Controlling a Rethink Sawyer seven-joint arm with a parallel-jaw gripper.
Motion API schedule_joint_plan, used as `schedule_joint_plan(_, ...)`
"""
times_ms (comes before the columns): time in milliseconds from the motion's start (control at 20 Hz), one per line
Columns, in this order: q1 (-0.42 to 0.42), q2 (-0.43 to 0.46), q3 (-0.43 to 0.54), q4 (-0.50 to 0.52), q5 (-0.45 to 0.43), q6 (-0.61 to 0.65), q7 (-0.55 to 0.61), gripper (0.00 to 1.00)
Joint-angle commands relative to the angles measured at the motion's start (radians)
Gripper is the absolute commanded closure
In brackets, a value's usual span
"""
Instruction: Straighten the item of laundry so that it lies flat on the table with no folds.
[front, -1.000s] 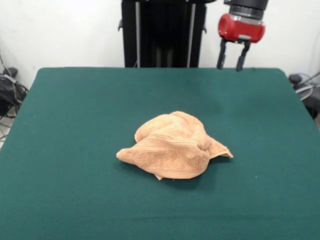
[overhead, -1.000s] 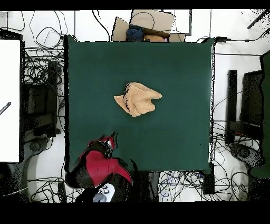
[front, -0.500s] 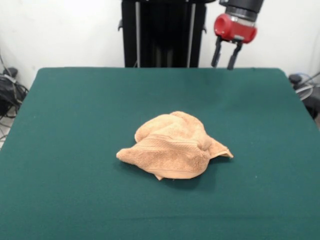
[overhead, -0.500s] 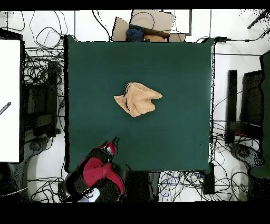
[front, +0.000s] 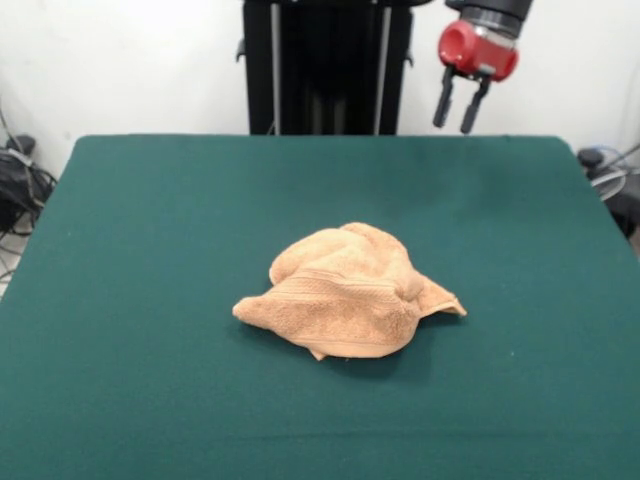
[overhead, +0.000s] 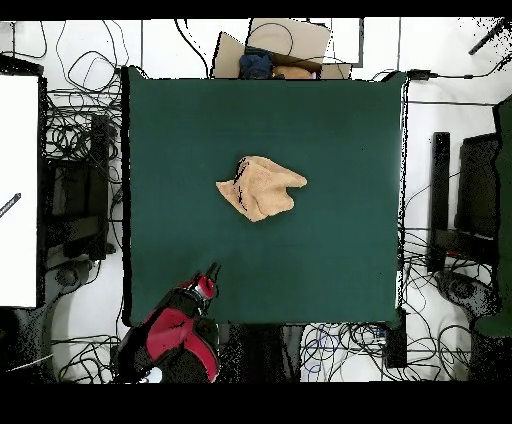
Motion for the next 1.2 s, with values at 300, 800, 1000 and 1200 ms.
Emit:
schedule_joint_plan(300, -0.047, 0.252, 0.054, -0.265, 0.046, -0.027, 0.095, 0.00)
schedule_joint_plan(800, -0.098, 0.342, 0.089, -0.428, 0.008, 0.019, 0.079, 0.00)
schedule_joint_plan(1000, -0.124, 0.365, 0.108, -0.491, -0.015, 0.049, 0.060, 0.00)
schedule_joint_plan(1200, -0.156, 0.400, 0.129, -0.575, -0.040, 0.084, 0.029, 0.00)
